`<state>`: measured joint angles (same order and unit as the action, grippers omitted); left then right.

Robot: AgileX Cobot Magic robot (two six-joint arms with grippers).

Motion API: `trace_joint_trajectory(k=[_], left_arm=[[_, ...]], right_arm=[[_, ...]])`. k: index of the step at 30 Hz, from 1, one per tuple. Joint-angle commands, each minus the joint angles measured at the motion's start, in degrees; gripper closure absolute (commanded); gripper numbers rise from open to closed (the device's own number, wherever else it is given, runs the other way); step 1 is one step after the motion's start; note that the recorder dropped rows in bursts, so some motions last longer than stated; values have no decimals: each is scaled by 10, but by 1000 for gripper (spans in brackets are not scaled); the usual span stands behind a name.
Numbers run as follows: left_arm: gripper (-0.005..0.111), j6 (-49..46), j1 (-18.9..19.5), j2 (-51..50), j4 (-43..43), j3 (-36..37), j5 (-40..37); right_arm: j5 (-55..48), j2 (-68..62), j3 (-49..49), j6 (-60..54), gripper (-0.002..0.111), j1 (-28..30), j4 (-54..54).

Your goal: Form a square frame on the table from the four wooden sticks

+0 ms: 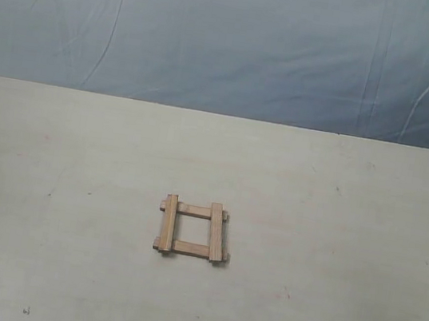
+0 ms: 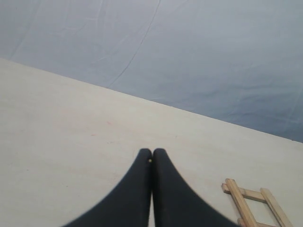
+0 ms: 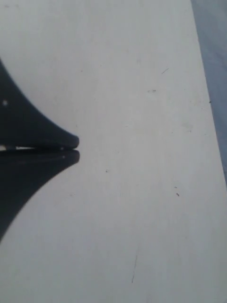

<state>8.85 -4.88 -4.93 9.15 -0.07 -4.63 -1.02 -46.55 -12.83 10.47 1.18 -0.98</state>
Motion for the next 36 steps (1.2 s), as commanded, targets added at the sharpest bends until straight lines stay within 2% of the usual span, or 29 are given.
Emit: trace_joint_trajectory(k=[1,8,13,15,22,36], left_arm=[[107,-1,1,3,0,1,0],[107,-1,1,3,-14,1,2],[107,-1,2,3,-63,1,14],[107,-1,2,3,-88,1,23],[107,-1,2,3,-139,1,46],[107,-1,2,3,-140,1,42]], right_arm=[[21,164,88,2,109,3,1],[23,346,128,2,109,3,1],[-178,441,128,2,109,5,1],[-216,459,128,2,109,5,2],[-216,465,128,0,109,5,14],[-204,465,128,-28,109,-1,-36]])
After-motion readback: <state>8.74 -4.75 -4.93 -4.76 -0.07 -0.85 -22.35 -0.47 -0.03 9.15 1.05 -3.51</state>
